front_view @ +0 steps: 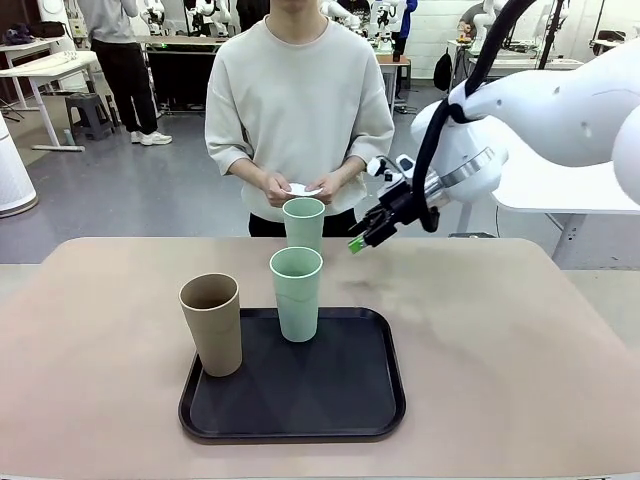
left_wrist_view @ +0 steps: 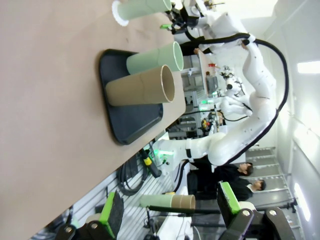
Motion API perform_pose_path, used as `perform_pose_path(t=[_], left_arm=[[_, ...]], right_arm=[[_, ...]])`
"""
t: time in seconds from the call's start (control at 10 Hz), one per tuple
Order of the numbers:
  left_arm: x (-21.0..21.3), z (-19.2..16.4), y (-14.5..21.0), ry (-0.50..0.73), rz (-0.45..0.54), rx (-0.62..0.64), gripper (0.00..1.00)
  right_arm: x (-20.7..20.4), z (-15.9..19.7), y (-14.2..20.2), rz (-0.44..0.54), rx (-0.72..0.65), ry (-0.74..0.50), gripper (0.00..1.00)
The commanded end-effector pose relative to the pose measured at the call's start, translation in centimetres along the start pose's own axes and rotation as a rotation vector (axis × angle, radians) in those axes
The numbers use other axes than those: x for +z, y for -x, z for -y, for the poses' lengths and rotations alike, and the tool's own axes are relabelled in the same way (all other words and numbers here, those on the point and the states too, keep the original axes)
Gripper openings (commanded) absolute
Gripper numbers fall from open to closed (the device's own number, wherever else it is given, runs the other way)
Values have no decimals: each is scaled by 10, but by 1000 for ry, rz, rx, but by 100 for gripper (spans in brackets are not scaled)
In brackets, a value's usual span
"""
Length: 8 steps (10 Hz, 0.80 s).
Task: Place coasters on the table and set cups on them.
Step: Pick up one Reusable plastic cup and place it on a coaster set by the human.
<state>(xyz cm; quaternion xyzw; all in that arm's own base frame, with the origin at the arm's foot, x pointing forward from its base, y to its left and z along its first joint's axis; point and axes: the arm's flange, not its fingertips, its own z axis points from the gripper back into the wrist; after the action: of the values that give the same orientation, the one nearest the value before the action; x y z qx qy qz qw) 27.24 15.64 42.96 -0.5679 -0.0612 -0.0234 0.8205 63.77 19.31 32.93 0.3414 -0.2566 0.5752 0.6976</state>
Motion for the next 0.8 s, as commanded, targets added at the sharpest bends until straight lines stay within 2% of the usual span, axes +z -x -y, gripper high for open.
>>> perform_pose_path(t=[0.0,0.3,0.7], left_arm=[[2,1,0,10,12,0,100],[2,1,0,10,12,0,100],[2,1,0,10,12,0,100]], right_arm=[[40,-16,-2,-87,-24,46,100],[110,-54,-12,-285,20,113,100],[175,-126,-30,-540,7,198,100]])
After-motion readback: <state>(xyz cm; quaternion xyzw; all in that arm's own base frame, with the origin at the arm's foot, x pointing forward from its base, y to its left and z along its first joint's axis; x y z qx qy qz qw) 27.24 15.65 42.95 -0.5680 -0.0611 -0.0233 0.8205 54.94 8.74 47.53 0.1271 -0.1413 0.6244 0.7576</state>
